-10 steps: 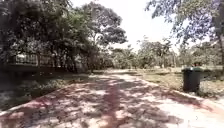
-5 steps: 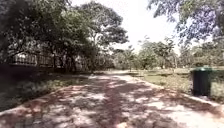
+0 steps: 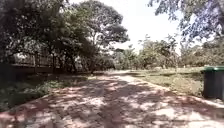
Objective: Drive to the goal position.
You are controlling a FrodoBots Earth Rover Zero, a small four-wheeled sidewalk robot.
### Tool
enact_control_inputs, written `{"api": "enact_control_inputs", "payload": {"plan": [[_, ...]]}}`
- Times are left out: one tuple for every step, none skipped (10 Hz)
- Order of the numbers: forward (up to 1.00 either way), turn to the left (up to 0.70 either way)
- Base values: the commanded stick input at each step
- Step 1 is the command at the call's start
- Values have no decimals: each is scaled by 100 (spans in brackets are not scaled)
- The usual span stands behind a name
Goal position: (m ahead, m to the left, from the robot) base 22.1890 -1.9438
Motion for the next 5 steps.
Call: {"api": "enact_control_inputs", "payload": {"plan": [[70,0],[70,0],[70,0],[70,0],[70,0]]}}
